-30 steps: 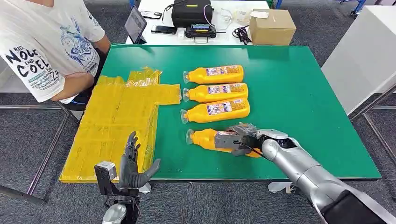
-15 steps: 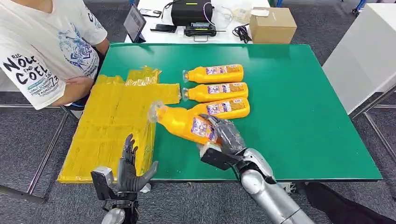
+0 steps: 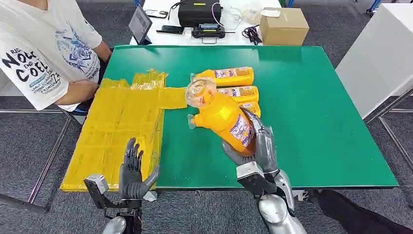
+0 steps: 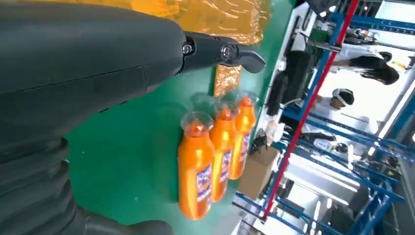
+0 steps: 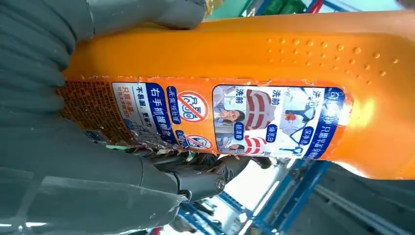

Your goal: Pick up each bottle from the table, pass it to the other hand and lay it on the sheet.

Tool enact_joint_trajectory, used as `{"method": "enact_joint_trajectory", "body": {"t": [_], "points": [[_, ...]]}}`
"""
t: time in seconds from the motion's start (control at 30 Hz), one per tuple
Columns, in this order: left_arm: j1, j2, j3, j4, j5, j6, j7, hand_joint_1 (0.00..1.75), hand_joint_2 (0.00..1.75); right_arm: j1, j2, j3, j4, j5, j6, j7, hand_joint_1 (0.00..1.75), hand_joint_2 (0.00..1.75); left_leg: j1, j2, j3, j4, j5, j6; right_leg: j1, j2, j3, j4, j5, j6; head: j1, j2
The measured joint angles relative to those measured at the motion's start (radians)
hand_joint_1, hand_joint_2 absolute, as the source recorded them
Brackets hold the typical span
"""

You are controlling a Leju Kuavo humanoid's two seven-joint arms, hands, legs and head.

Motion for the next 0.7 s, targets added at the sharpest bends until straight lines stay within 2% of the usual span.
{"method": "enact_joint_trajectory", "body": {"t": [0.2, 0.37, 0.5, 0.7], "points": [[0.002, 0.0, -0.001, -0.014, 0.007, -0.01, 0.005, 0.0, 1.75, 0.027, 0.014, -0.022, -0.012, -0.002, -0.002, -0.002, 1.75, 1.75, 0.0, 0.0, 0.0, 0.0, 0.0, 0.0, 0.0, 0.0, 0.0, 0.0, 0.0, 0.0, 0.0, 0.0], [0.006, 0.008, -0.021, -0.037, 0.142, -0.153, 0.069, 0.0, 1.75, 0.07, 0.039, -0.038, -0.003, -0.054, 0.045, -0.046, 1.75, 1.75, 0.0, 0.0, 0.0, 0.0, 0.0, 0.0, 0.0, 0.0, 0.0, 0.0, 0.0, 0.0, 0.0, 0.0], [0.004, 0.021, -0.055, -0.059, 0.198, -0.222, 0.107, 0.0, 1.75, 0.111, 0.086, -0.035, 0.091, -0.085, 0.09, -0.138, 1.75, 1.75, 0.0, 0.0, 0.0, 0.0, 0.0, 0.0, 0.0, 0.0, 0.0, 0.0, -0.001, 0.0, 0.0, 0.0], [-0.006, 0.034, -0.085, -0.053, 0.198, -0.226, 0.115, 0.0, 1.75, 0.125, 0.131, 0.033, 0.221, -0.135, 0.044, -0.16, 1.75, 1.75, 0.001, 0.0, 0.0, 0.0, 0.0, -0.001, 0.0, 0.0, 0.0, 0.0, -0.002, 0.002, 0.0, 0.0]]}}
